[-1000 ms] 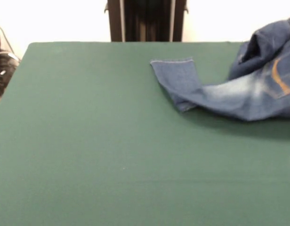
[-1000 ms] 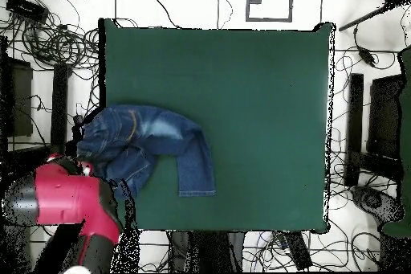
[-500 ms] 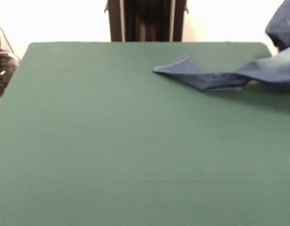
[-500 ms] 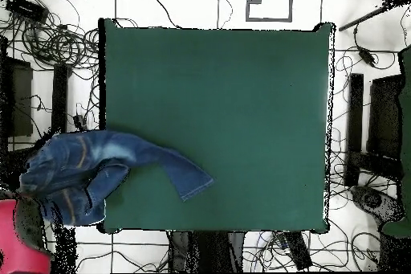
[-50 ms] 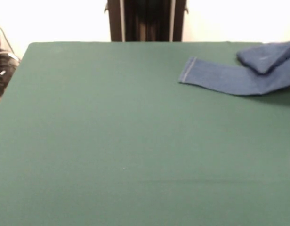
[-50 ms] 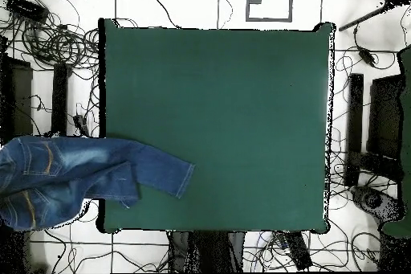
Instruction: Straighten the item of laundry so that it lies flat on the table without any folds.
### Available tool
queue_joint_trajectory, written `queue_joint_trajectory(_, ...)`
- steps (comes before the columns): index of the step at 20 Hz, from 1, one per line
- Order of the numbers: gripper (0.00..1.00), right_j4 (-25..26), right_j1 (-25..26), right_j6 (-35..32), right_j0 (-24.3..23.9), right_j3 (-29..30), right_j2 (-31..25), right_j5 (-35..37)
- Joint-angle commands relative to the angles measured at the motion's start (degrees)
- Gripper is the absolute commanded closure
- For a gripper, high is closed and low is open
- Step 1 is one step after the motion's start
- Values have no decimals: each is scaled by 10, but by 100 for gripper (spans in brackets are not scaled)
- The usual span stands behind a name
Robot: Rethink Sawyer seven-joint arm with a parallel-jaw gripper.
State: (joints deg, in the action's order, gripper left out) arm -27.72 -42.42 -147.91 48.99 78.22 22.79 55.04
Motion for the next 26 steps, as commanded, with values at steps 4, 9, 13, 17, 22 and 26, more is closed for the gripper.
queue_joint_trajectory(4, 100, -2, -30, -142, -20, -5, -26, 70)
queue_joint_trajectory(9, 100, 11, -91, -21, -59, 134, -29, 1)
queue_joint_trajectory(13, 100, 55, -122, 85, -109, 215, -27, -36)
queue_joint_trajectory(17, 100, 99, -141, 168, -169, 271, -50, -86)
queue_joint_trajectory(22, 100, 158, -163, 234, -249, 318, -92, -133)
queue_joint_trajectory(26, 100, 200, -179, 267, -310, 343, -128, -156)
